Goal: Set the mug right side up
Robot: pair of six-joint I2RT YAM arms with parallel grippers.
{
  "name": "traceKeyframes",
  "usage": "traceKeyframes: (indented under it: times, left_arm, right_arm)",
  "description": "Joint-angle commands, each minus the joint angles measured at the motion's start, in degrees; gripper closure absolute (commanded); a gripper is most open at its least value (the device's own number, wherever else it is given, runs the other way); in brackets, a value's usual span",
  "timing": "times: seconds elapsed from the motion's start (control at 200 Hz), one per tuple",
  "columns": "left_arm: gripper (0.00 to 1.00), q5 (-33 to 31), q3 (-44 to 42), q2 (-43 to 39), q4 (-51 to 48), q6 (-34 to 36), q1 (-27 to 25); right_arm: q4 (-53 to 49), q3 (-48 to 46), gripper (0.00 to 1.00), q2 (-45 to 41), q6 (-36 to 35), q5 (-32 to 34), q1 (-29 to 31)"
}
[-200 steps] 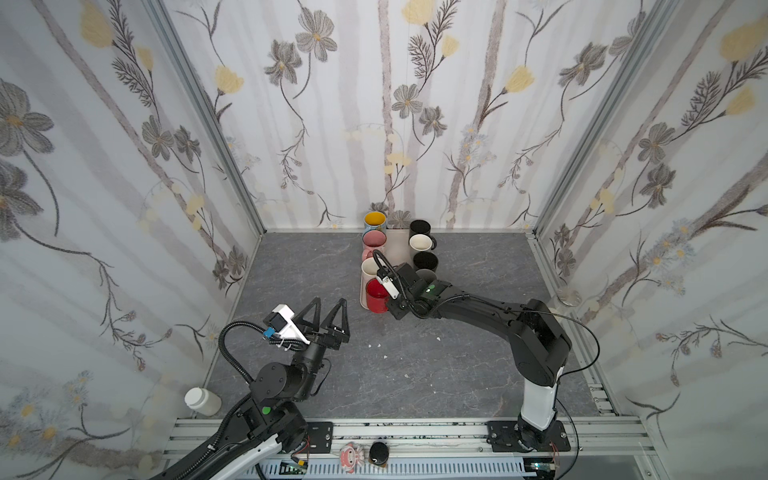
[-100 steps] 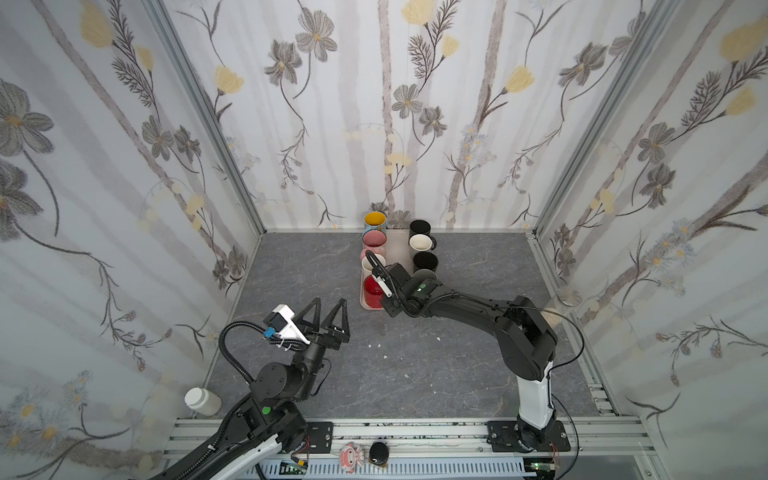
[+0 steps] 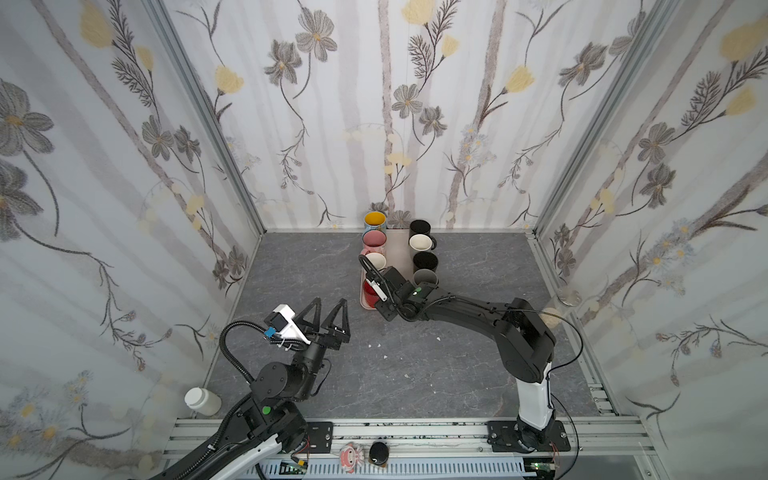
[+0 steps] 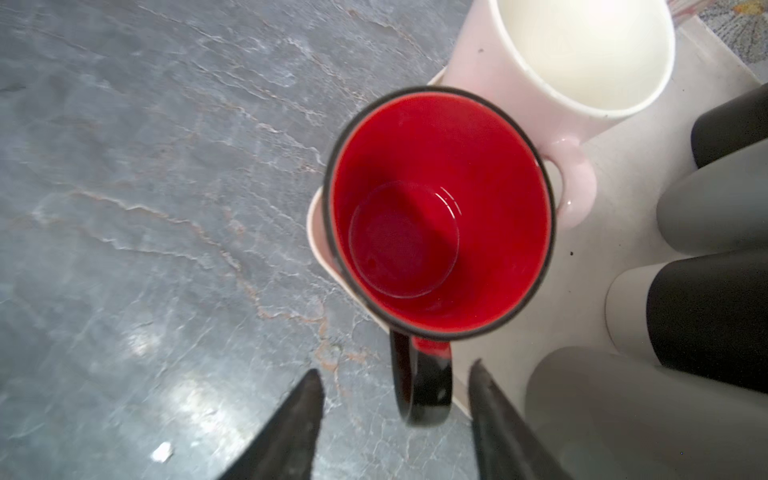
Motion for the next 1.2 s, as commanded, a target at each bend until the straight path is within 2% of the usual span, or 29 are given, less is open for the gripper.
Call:
traceKeyframes:
  times: [0.0, 0.025, 0.1, 0.165, 0.37, 0.504, 0.574, 0.644, 0.884, 0.984, 1.089, 1.194]
  left_arm:
    - [0.0, -0.8, 0.4, 0.0, 0.0, -0.2, 0.0]
    - [0.0, -0.9, 0.3, 0.1, 0.0, -0.2, 0.0]
    - [0.0, -1.3, 0.5, 0.4, 0.2, -0.1, 0.0]
    - [0.0, -2.3, 1.0, 1.5, 0.0, 0.0, 0.1]
    - [0.0, -7.2, 4.7, 11.7, 0.3, 1.0, 1.8]
    - [0.0, -6.8, 7.4, 20.4, 3.8, 1.8, 7.3]
    - [0.0, -8.7, 9.3, 25.2, 5.0, 2.7, 10.6]
    - [0.0, -10.0, 11.5, 29.5, 5.2, 3.8, 14.0]
    - [0.0, -4.5, 14.4, 41.0, 11.2, 16.9, 25.1]
    - [0.0, 0.3, 13.6, 44.7, 11.6, 18.8, 32.2]
    - [0.0, 2.4, 9.6, 48.7, 15.1, 19.2, 38.9]
    - [0.0, -0.3, 8.6, 56.0, 14.8, 19.8, 41.3]
  right_arm:
    - [5.5, -3.3, 0.32, -5.0, 1.2, -1.1, -0.3]
    - [6.6, -4.5, 0.29, -6.3, 1.6, -1.1, -0.4]
    - [10.3, -8.9, 0.06, -11.4, 3.0, -1.0, -0.7]
    - [14.8, -14.2, 0.0, -16.8, 4.7, -0.8, -1.0]
    - [28.0, -31.6, 0.0, -34.9, 12.0, 3.4, -3.8]
    - [32.8, -40.1, 0.0, -43.8, 14.8, 11.2, -6.6]
    - [35.8, -45.4, 0.01, -48.0, 16.4, 16.7, -7.2]
    - [36.7, -48.3, 0.01, -51.2, 17.8, 19.5, -8.7]
    - [35.8, -52.6, 0.0, -55.9, 20.8, 20.4, -15.3]
    - [35.5, -54.0, 0.0, -56.0, 22.6, 20.6, -17.8]
    - [35.7, -55.3, 0.0, -55.9, 23.2, 21.5, -19.0]
    - [35.9, -56.0, 0.0, -56.3, 23.2, 21.2, -19.8]
